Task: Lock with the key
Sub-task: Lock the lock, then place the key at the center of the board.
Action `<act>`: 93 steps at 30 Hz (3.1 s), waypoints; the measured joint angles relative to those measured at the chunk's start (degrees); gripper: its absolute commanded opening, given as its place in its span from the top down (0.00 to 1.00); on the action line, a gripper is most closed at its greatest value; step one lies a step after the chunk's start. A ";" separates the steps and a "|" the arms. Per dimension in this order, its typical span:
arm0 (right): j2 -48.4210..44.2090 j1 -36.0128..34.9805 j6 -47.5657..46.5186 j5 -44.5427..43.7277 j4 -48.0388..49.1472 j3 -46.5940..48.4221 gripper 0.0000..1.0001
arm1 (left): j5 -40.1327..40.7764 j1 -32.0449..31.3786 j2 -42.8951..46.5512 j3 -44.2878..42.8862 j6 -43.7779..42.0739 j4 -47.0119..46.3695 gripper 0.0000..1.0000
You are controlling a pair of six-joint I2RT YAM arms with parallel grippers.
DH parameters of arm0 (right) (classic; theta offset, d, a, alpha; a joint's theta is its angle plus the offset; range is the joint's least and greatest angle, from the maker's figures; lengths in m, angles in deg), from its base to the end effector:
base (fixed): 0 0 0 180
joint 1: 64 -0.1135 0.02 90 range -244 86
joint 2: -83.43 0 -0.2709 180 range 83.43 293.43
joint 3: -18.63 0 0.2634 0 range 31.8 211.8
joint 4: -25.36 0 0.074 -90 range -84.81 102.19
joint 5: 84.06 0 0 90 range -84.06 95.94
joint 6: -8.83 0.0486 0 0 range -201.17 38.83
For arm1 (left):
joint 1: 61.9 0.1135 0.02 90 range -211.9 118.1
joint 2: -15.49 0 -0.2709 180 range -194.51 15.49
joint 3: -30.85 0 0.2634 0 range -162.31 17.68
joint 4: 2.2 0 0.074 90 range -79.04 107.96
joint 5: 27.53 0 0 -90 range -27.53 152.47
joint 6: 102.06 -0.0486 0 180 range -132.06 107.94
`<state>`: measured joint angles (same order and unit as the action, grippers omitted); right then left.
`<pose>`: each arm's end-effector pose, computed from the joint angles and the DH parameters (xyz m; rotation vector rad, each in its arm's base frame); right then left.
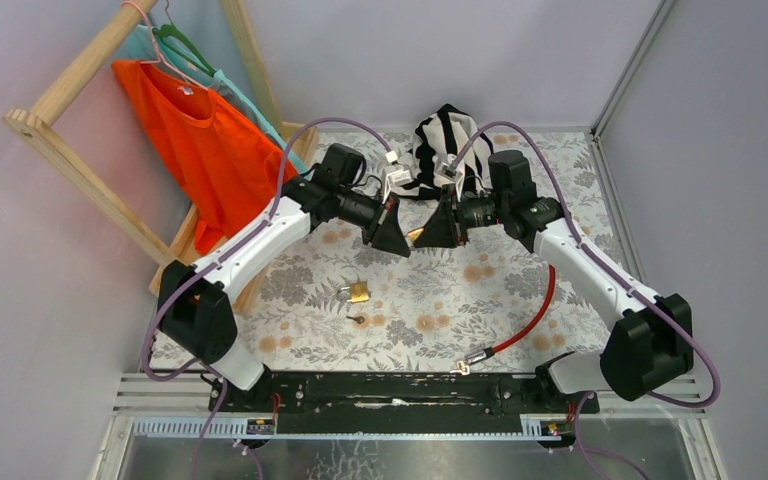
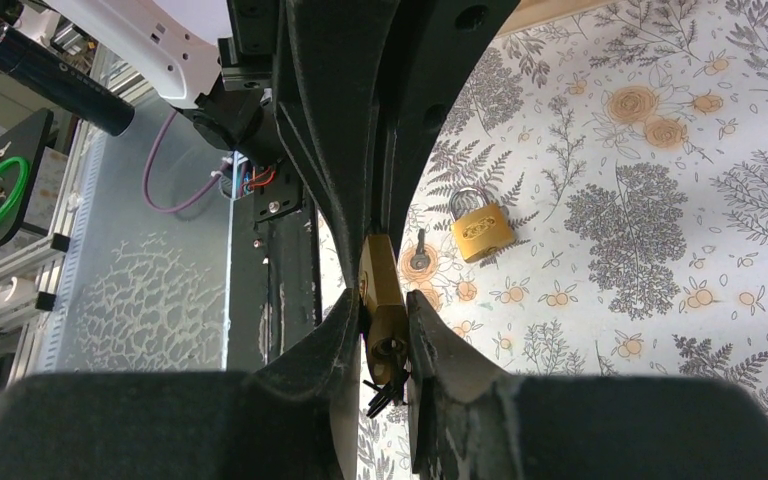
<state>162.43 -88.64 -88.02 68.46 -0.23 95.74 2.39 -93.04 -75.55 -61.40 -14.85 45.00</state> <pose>0.2703 0.1714 0.3262 -1.1739 1.6172 1.3006 0.2834 -0.2204 0.3193 1.1556 1.9921 -1.4793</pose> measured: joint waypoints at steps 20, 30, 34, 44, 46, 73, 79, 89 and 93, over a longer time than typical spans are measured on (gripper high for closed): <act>-1.90 1.42 -5.44 -3.21 -5.68 1.14 0.22 | 2.99 -0.72 2.86 0.63 -7.13 -2.78 1.00; -5.46 3.23 -13.68 -8.63 -16.17 8.33 0.22 | 5.57 -1.03 3.17 0.87 -11.52 -2.73 1.00; -5.44 3.28 -16.63 -9.79 -19.52 10.78 0.36 | 6.21 -1.07 3.17 1.40 -12.44 -2.69 1.00; -0.68 3.28 -20.15 -8.94 -24.83 14.88 0.59 | 6.49 -1.53 3.19 1.46 -12.90 -2.64 1.00; 0.35 3.28 -20.55 -8.85 -25.57 15.04 0.62 | 6.49 -1.57 3.19 1.46 -12.90 -2.64 1.00; 1.86 3.21 -26.03 -9.55 -29.57 15.82 1.00 | 8.92 -1.90 4.76 3.87 -16.48 -3.39 1.00; 1.79 3.69 -28.06 -11.82 -31.06 15.91 1.00 | 10.21 -1.92 5.20 4.87 -17.55 -3.28 1.00; 0.96 6.21 -30.38 -15.08 -32.81 15.93 1.00 | 12.55 -1.90 5.42 5.11 -18.91 -3.21 1.00; 0.09 6.29 -30.10 -15.56 -31.87 14.86 1.00 | 14.82 -1.68 5.42 5.11 -18.58 -3.26 1.00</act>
<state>162.51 -82.35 -118.12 52.90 -32.10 110.60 17.21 -94.72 -70.13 -56.29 -33.43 41.75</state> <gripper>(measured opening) 0.226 0.035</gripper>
